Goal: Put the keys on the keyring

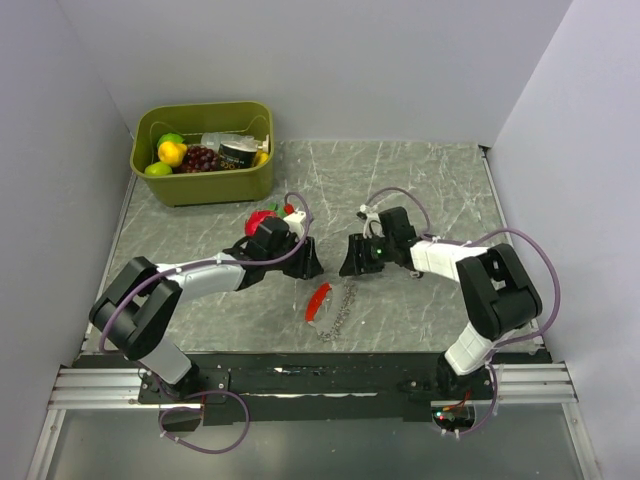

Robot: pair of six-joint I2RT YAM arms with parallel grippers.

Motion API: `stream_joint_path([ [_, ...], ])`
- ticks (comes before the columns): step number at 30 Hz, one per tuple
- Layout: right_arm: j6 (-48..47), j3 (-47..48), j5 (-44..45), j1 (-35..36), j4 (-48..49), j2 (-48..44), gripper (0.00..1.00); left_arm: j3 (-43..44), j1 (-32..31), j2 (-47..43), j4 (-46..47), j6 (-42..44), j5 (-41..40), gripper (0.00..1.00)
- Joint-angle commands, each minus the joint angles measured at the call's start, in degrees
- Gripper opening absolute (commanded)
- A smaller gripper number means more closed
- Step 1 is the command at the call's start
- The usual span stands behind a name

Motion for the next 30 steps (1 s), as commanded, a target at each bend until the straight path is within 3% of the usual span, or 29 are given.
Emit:
stream_joint_path([
  [1, -2.2, 4.3, -1.3, -0.4, -1.2, 1.9, 0.53, 1.2, 0.4, -1.0, 2.5, 0.8, 2.0, 0.48],
  [5, -1.5, 3.5, -2.7, -0.4, -2.8, 2.7, 0.48, 0.2, 0.6, -1.5, 0.4, 0.5, 2.8, 0.48],
  [15, 4.8, -4.0, -7.7, -0.4, 1.6, -0.2, 0.47, 0.9, -3.3, -2.3, -10.4, 3.0, 3.4, 0.40],
  [26, 13.0, -11.6, -12.9, 2.2, 8.7, -5.9, 0.47, 2.3, -5.2, 2.6, -9.3, -2.7, 6.5, 0.37],
  [30, 16.7, -12.9, -15.2, 2.9, 12.6, -7.1, 0.51, 2.4, -5.2, 4.7, -7.9, -3.5, 7.0, 0.36],
])
